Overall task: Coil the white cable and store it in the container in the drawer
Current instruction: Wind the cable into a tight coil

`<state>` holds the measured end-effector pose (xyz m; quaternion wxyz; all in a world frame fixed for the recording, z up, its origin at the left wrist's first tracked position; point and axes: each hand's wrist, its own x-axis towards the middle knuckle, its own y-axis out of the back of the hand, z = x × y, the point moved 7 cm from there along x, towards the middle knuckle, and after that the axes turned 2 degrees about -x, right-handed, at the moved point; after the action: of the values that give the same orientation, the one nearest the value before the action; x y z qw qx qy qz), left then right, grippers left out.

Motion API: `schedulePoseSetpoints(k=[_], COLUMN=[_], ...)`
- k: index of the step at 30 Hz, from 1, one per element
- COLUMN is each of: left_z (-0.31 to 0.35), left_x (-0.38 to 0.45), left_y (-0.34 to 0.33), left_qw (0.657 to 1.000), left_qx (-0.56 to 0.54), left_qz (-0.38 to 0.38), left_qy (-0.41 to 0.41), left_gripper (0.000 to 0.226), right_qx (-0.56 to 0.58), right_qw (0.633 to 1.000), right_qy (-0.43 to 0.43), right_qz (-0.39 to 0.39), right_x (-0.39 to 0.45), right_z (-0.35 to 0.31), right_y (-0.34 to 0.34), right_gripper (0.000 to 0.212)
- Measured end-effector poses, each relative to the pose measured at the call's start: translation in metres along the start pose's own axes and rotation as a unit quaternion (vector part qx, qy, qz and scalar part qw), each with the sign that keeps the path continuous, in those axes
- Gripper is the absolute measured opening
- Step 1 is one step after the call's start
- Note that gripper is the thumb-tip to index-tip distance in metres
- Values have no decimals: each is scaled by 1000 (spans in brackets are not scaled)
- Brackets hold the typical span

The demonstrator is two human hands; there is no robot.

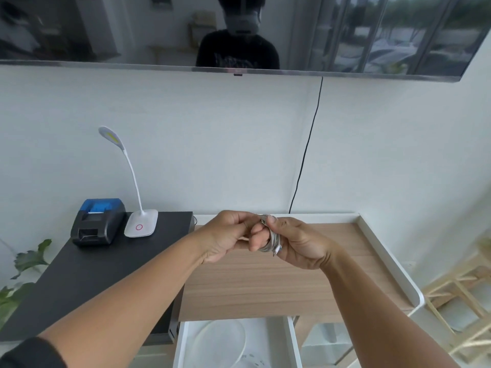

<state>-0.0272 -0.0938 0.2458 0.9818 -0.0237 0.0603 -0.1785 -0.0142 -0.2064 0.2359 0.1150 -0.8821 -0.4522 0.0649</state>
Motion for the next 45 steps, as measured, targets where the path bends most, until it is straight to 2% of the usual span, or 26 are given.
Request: schedulePoseSetpoints(k=[4, 6, 11, 13, 16, 19, 21, 26, 28, 31, 36, 38, 45], left_z=[2, -6, -18, -18, -9, -3, -4, -22, -27, -29, -31, -34, -38], left_x=[2, 3, 2, 5, 8, 9, 11, 19, 21, 22, 20, 21, 17], left_y=[12, 14, 15, 14, 9, 2, -1, 8, 11, 14, 19, 19, 17], left_qw=[996, 992, 983, 978, 947, 943, 937, 946, 949, 942, 934, 938, 934], left_qx=[-20, -24, 18, 86, 233, 223, 222, 140, 106, 102, 80, 59, 68], left_qz=[88, 117, 175, 181, 204, 217, 238, 278, 286, 310, 335, 329, 340], left_qy=[-24, -29, -56, -63, -84, -121, -128, -91, -80, -85, -96, -89, -84], left_gripper=[16, 23, 22, 32, 35, 23, 23, 26, 25, 22, 21, 18, 24], right_qx=[-65, -109, -170, -182, -217, -245, -258, -311, -301, -255, -152, -150, -161], right_qw=[996, 989, 969, 966, 954, 933, 917, 885, 885, 903, 958, 961, 950], right_qy=[15, 24, 32, 21, 2, -6, -12, -24, -32, -31, 2, 5, -17], right_qz=[57, 96, 175, 182, 206, 265, 305, 345, 355, 344, 242, 230, 266], right_x=[-2, -2, 3, 4, 3, 3, 3, 1, -1, -4, -12, -16, -17], right_z=[-9, -7, 1, 4, 8, 12, 11, 10, 11, 14, 14, 14, 20], right_y=[13, 19, 22, 23, 27, 33, 34, 28, 28, 29, 34, 37, 38], right_gripper=[43, 45, 44, 44, 49, 43, 44, 42, 40, 37, 35, 30, 25])
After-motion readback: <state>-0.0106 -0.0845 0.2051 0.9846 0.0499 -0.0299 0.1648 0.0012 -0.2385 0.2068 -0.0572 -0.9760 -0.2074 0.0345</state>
